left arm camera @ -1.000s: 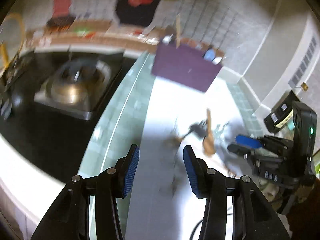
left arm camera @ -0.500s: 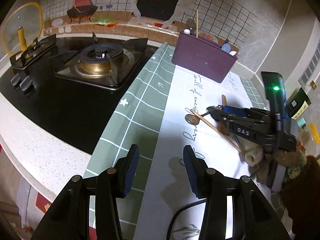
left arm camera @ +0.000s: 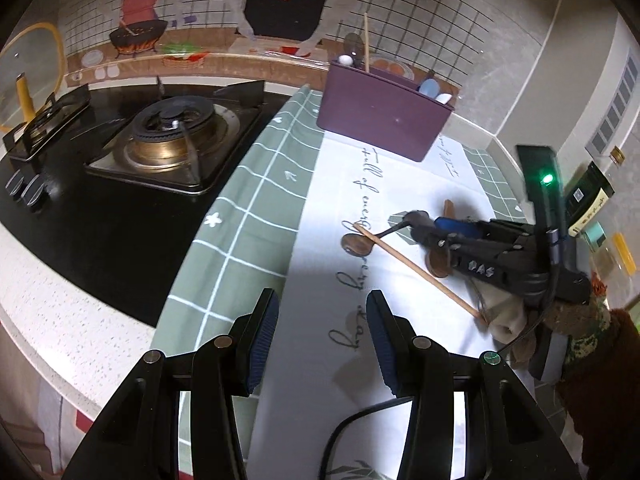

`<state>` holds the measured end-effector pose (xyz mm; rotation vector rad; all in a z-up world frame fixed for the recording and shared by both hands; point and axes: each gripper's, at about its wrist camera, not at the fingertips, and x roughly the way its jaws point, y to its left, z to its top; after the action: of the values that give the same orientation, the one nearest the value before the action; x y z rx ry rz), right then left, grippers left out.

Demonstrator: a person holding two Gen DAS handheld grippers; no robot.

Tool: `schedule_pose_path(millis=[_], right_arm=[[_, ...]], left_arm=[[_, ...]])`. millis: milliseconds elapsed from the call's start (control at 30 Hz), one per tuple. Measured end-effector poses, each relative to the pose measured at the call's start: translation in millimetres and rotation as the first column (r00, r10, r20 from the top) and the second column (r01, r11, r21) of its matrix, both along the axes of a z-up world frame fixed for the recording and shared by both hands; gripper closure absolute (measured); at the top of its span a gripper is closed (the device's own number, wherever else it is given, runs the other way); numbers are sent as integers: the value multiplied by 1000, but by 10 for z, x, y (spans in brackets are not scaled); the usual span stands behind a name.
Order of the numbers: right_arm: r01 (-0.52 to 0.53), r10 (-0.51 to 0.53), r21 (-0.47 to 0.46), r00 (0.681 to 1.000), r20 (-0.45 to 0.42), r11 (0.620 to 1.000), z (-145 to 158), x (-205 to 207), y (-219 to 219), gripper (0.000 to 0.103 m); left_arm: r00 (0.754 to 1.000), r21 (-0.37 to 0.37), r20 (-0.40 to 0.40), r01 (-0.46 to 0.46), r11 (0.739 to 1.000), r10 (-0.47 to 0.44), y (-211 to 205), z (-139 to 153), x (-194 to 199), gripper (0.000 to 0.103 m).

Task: Organize utensils
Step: 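Grasp the silver metal spatula by its handle with the right tool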

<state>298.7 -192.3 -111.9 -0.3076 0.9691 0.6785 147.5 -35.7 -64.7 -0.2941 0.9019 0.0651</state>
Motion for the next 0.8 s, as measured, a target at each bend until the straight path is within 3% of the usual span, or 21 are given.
schedule_pose_path(millis=[300,533,800], right_arm=[[125,-126,53,992,29,991,276,-1,-588,74],[222,-223,31,973,64,975,305,-91,-972,74],[249,-251,34,966,61,968,243,-138,-1047,74]], left_arm=[[993,-115,-59,92,989,-100,-190,-159,399,56],[967,-259,-123,185,948,-222,-545,-350,745,56],[968,-279,-148,158,947,-205,-493,-508,1033,56]])
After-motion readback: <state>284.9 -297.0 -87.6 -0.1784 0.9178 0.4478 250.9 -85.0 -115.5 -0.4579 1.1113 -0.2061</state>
